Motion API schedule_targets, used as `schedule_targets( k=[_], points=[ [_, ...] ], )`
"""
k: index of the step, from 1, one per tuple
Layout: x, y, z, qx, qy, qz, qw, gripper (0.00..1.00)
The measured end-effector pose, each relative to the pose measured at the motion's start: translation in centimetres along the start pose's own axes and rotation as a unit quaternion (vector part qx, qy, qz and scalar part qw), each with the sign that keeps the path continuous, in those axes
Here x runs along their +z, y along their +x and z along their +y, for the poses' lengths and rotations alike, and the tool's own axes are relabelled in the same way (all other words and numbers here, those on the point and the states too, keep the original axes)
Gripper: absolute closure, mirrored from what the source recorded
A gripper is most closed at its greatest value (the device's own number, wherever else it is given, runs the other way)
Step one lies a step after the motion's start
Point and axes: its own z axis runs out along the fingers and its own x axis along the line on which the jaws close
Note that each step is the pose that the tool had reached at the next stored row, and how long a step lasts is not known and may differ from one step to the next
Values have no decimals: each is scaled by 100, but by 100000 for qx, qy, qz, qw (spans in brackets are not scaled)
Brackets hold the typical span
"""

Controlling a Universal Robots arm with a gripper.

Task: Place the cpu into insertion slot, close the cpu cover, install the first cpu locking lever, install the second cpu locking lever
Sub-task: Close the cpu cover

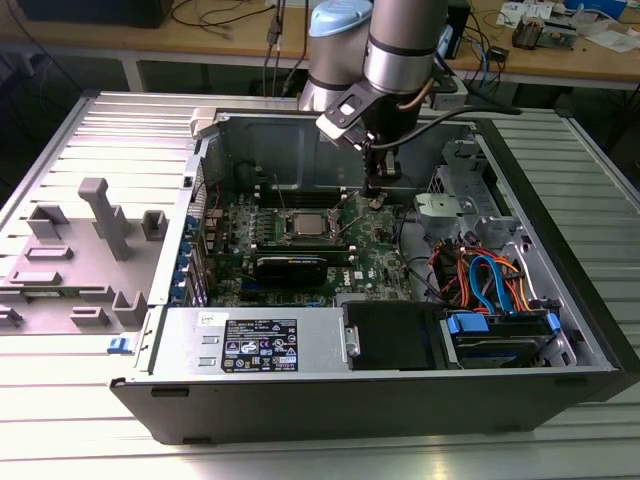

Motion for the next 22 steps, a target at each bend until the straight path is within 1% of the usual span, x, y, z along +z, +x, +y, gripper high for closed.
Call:
schedule_targets(
  k=[3, 4, 5, 8, 9, 14, 15, 16, 22],
  points=[
    [11, -2, 30, 0, 1, -2, 100000, 89],
    [26, -2, 41, 2, 0, 0, 100000, 89],
    [53, -2, 46, 1, 2, -3, 100000, 89],
    [107, -3, 67, -3, -2, 0, 100000, 89],
    [144, -3, 72, 1, 4, 3, 100000, 89],
    [223, -2, 63, -4, 47, 0, 100000, 89],
    [234, 1, 25, -5, 48, -3, 100000, 89],
    [237, 1, 6, 2, 47, -3, 100000, 89],
    [238, 2, 5, -6, 42, 45, 100000, 89]
  ],
)
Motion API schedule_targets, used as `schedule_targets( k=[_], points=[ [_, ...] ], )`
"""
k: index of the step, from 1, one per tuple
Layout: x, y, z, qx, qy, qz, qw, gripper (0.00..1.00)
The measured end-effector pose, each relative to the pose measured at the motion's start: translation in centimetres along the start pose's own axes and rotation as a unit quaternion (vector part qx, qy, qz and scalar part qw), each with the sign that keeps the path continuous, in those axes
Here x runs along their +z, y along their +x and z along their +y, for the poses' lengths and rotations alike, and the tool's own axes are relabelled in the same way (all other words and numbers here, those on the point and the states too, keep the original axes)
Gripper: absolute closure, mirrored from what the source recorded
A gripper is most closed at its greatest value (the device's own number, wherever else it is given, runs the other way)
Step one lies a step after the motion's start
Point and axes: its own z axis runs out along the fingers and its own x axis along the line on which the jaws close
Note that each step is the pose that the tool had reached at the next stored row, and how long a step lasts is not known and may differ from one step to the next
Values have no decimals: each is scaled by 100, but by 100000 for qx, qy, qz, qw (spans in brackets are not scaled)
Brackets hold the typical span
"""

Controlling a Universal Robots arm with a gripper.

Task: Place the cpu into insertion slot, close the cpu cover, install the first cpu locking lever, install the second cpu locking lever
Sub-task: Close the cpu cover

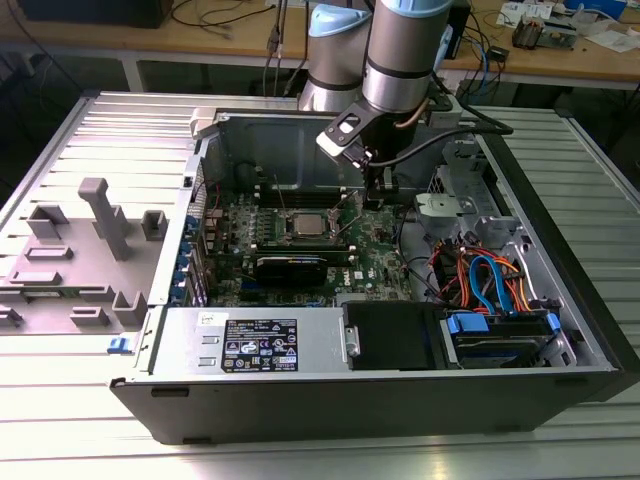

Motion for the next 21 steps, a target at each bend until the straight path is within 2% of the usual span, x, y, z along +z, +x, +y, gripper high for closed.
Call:
schedule_targets(
  k=[21],
  points=[
    [6, 3, -47, 5, 132, 19, 100000, 89]
  ],
)
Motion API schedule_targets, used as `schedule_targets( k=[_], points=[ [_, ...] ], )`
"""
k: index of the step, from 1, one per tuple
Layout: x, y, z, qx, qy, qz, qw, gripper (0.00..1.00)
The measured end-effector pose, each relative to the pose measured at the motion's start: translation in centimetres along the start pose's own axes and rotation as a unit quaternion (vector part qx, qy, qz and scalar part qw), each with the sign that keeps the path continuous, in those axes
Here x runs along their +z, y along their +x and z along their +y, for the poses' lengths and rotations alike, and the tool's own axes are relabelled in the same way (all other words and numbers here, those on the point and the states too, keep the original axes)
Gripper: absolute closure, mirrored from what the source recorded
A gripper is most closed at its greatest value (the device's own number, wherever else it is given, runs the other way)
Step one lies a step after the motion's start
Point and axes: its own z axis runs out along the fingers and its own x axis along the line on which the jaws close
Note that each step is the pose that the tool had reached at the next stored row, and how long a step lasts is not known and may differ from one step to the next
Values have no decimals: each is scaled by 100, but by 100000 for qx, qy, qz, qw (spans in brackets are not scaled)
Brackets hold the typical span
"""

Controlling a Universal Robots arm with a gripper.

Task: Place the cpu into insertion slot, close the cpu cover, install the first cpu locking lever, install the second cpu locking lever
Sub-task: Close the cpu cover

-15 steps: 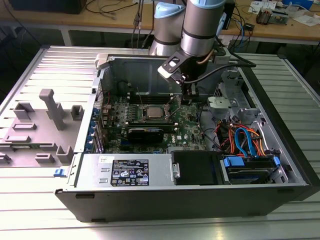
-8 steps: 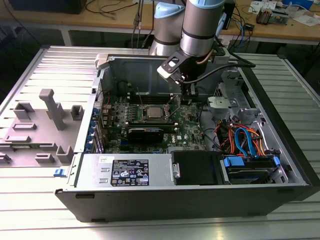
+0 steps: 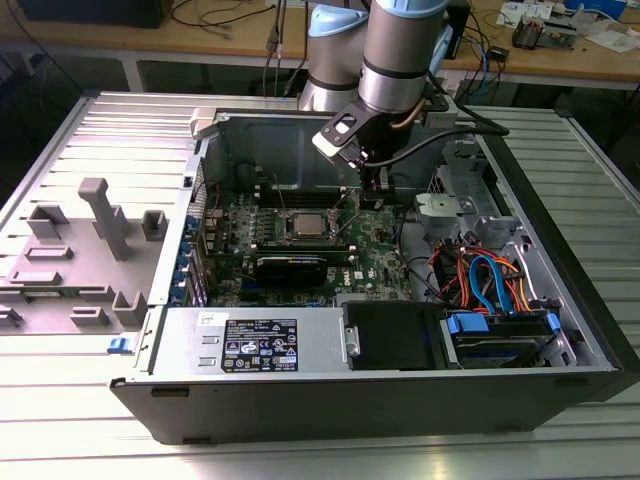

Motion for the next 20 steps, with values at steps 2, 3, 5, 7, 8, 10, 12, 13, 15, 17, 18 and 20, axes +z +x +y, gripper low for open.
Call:
schedule_targets(
  k=[2, 3, 5, 7, 8, 10, 12, 13, 15, 17, 18, 20],
  points=[
    [0, 0, -4, 2, 11, -1, 100000, 89],
    [1, 0, -5, 2, 14, -1, 100000, 89],
    [1, 0, -7, -1, 29, 3, 100000, 89],
    [2, 1, -9, 0, 38, 0, 100000, 89],
    [3, 1, -11, -1, 43, 4, 100000, 89],
    [18, 5, -89, -2, 257, 15, 100000, 89],
    [18, 6, -92, 1, 255, 15, 100000, 89],
    [18, 6, -94, -2, 258, 16, 100000, 89],
    [18, 6, -97, -1, 259, 14, 100000, 89],
    [19, 6, -100, -1, 257, 17, 100000, 89],
    [19, 6, -102, -1, 259, 15, 100000, 89],
    [19, 6, -106, -6, 260, 16, 100000, 89]
  ],
)
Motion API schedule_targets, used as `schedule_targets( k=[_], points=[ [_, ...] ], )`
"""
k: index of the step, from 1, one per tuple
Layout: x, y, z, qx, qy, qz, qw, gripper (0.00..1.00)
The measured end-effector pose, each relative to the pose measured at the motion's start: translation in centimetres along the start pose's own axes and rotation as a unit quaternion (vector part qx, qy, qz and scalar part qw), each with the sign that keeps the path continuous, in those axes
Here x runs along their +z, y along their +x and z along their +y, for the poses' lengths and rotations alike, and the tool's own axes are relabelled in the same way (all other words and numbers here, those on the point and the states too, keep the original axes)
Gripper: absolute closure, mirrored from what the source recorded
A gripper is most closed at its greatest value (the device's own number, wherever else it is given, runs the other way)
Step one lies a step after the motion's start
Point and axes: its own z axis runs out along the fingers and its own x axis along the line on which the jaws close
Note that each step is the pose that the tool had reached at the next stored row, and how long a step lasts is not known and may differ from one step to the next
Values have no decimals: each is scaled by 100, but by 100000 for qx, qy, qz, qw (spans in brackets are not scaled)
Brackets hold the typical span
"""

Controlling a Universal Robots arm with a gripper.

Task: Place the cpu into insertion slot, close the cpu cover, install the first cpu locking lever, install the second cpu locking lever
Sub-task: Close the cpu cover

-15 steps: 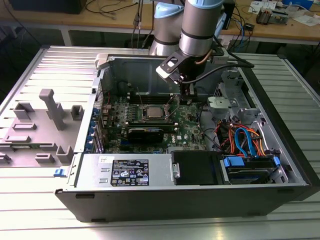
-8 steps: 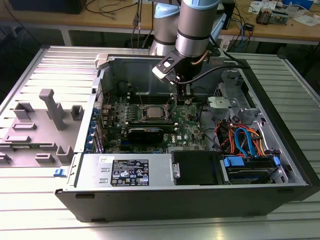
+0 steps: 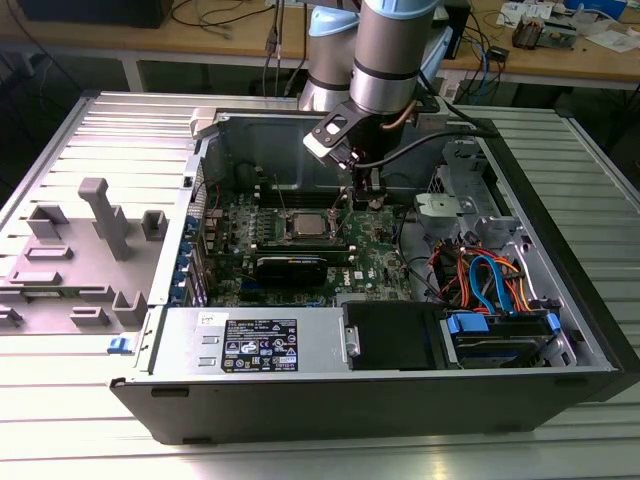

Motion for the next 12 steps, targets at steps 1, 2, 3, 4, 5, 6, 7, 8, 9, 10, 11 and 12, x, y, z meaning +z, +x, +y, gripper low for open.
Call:
schedule_targets(
  k=[1, 2, 3, 4, 5, 6, 7, 8, 9, 10, 11, 12],
  points=[
    [0, 0, -1, 2, 0, 0, 100000, 89],
    [0, 0, -2, 1, 4, -2, 100000, 89],
    [0, 0, -5, 2, 6, -1, 100000, 89],
    [0, 0, -6, 1, 5, -3, 100000, 89],
    [0, 0, -7, 4, 6, -1, 100000, 89],
    [1, 1, -12, 2, 15, 1, 100000, 89],
    [1, 1, -14, 5, 16, 3, 100000, 89],
    [1, 1, -16, 4, 17, 1, 100000, 89],
    [2, 1, -17, 1, 22, 1, 100000, 89],
    [2, 1, -18, 1, 24, 1, 100000, 89],
    [2, 1, -19, 4, 26, -1, 100000, 89],
    [2, 1, -21, 6, 28, 0, 100000, 89]
  ],
)
